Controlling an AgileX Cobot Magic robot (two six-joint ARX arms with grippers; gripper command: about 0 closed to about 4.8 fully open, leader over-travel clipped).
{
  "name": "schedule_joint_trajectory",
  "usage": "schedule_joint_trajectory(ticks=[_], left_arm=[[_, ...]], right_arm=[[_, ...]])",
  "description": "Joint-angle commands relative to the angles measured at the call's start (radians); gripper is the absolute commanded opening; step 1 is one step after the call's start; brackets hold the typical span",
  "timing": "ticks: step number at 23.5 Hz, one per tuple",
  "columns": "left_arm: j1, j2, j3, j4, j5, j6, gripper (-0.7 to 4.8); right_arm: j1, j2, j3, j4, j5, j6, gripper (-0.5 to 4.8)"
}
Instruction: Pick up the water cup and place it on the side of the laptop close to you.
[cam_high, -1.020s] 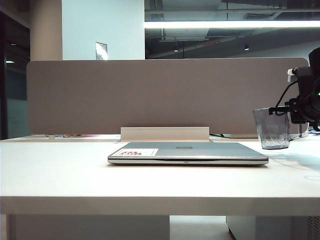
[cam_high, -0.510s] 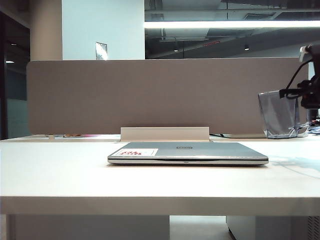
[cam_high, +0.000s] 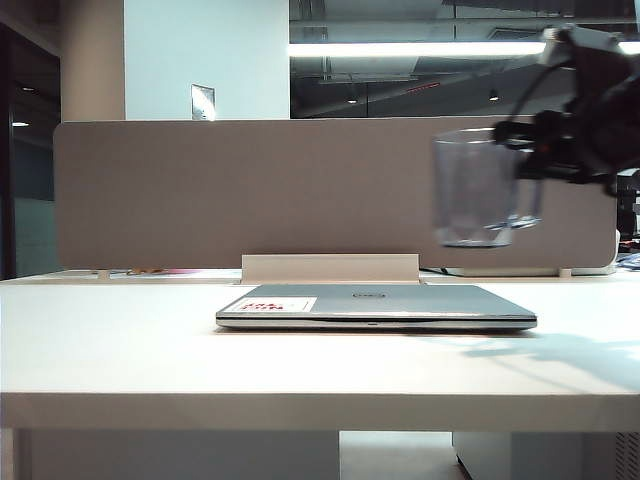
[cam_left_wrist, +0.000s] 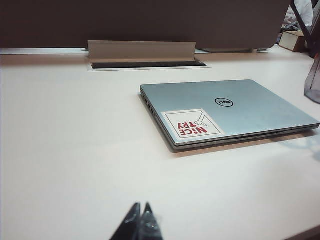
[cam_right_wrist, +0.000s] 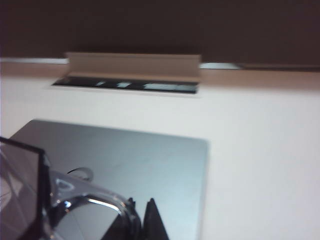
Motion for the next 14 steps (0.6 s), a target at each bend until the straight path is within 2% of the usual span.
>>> schedule_joint_trajectory(ticks=[1, 3, 5, 14], left_arm=[[0.0, 0.001, 0.002, 0.01, -0.001, 0.0, -0.03], [0.0, 0.001, 0.002, 0.01, -0.002, 0.0, -0.03], [0.0, 0.001, 0.002, 0.01, -0.002, 0.0, -0.03], [0.0, 0.001, 0.002, 0.01, -0.003, 0.001, -0.03]], right_arm=[[0.082, -0.004, -0.005, -0.003, 0.054, 0.004, -0.02], [0.169, -0.004, -0.022, -0.016, 0.093, 0.004, -0.02], [0.203, -0.003, -0.03, -0.016, 0.103, 0.004, -0.02], [0.238, 0.048, -0.033, -0.016, 0.126, 0.027, -0.02]])
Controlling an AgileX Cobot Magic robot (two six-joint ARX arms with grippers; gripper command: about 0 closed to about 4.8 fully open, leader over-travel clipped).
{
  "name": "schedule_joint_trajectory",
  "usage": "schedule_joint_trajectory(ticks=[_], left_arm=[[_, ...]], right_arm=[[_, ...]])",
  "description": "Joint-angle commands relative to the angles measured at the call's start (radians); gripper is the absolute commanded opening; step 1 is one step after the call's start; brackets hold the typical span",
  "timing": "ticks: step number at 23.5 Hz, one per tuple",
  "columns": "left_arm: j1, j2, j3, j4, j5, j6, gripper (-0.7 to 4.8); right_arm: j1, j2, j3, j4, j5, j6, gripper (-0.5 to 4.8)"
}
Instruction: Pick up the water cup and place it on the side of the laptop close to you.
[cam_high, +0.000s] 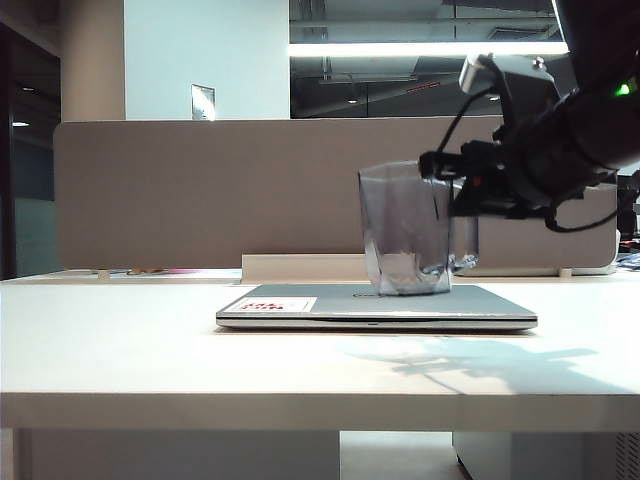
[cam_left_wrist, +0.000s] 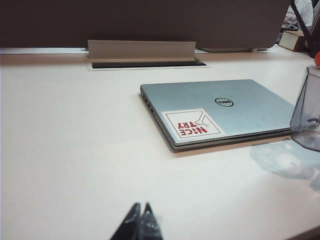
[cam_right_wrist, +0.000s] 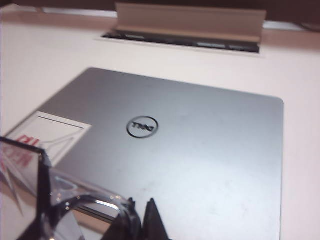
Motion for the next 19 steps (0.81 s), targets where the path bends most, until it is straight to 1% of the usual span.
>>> schedule_joint_trajectory(ticks=[1, 5, 13, 19], left_arm=[[0.0, 0.001, 0.002, 0.01, -0.002, 0.001, -0.03], [0.0, 0.001, 0.002, 0.01, -0.002, 0.001, -0.03], [0.0, 0.001, 0.002, 0.01, -0.002, 0.001, -0.03], [0.0, 0.001, 0.002, 0.01, -0.003, 0.001, -0.03]], right_arm=[[0.002, 0.029, 0.004, 0.034, 0.005, 0.011, -0.02], [0.002, 0.081, 0.003, 0.073, 0.006, 0.063, -0.02], [0.002, 0.163, 0.003, 0.158, 0.004, 0.063, -0.01], [0.002, 0.212, -0.003, 0.222, 0.001, 0.09, -0.01]])
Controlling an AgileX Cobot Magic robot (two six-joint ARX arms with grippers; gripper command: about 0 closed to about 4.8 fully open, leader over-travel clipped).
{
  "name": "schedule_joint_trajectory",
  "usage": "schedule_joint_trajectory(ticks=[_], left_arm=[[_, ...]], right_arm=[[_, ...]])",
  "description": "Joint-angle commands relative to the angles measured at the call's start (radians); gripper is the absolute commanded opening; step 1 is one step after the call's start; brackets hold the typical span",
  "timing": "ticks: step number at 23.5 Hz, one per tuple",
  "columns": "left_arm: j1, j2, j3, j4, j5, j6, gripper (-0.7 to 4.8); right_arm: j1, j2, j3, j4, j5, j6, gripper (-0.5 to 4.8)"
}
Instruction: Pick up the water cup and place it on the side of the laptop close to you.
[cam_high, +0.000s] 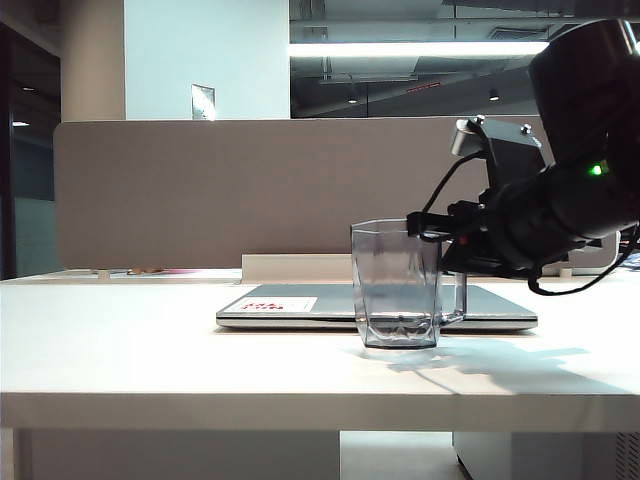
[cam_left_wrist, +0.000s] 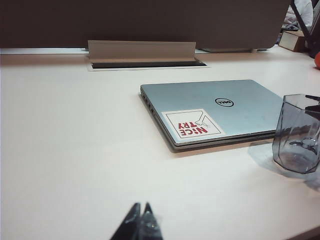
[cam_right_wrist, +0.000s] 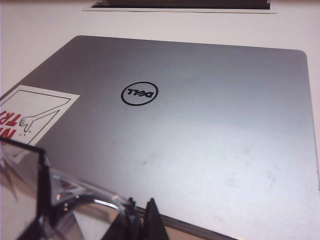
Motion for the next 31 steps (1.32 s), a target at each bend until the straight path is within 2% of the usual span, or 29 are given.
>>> schedule_joint_trajectory(ticks=[1, 18, 22, 31], left_arm=[[0.0, 0.001, 0.002, 0.01, -0.002, 0.001, -0.03], [0.0, 0.001, 0.002, 0.01, -0.002, 0.001, -0.04], [0.0, 0.001, 0.002, 0.01, -0.002, 0.001, -0.04], [0.0, 0.001, 0.002, 0.01, -0.002, 0.001, -0.04]], right_arm=[[0.002, 0.007, -0.004, 0.07, 0.001, 0.018, -0.01], [0.004, 0.032, -0.02, 0.085, -0.002, 0.036, 0.02], [0.009, 0.032, -0.02, 0.084, -0.002, 0.036, 0.46], [0.035, 0.031, -0.021, 0.083, 0.005, 0.032, 0.59]])
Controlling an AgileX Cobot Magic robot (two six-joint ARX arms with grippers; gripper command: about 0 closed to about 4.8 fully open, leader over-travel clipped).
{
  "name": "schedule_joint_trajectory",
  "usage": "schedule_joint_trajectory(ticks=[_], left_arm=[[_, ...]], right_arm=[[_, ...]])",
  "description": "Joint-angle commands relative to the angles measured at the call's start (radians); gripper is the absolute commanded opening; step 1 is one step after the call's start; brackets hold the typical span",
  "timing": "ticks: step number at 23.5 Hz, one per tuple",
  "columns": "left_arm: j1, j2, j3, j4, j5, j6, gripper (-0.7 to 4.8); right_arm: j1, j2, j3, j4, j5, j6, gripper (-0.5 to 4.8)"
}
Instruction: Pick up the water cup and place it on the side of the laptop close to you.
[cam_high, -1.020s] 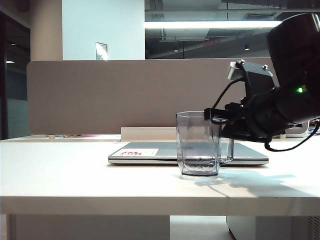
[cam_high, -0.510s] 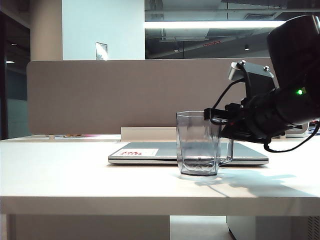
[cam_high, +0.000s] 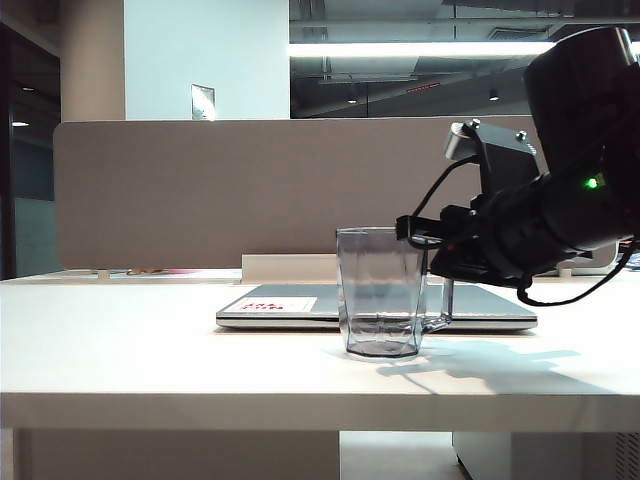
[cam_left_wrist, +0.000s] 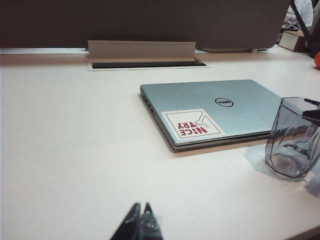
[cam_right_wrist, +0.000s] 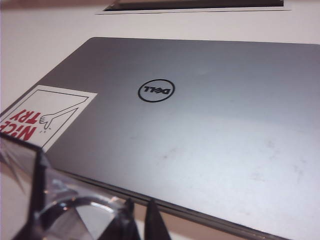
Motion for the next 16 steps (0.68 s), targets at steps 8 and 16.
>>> schedule_joint_trajectory(ticks=[8, 16], left_arm=[[0.0, 0.001, 0.002, 0.01, -0.002, 0.0, -0.04], [0.0, 0.001, 0.002, 0.01, -0.002, 0.0, -0.03]], right_arm=[[0.003, -0.032, -0.046, 0.012, 0.003, 0.001, 0.64], [0.003, -0.088, -0.082, 0.011, -0.004, 0.002, 0.64]])
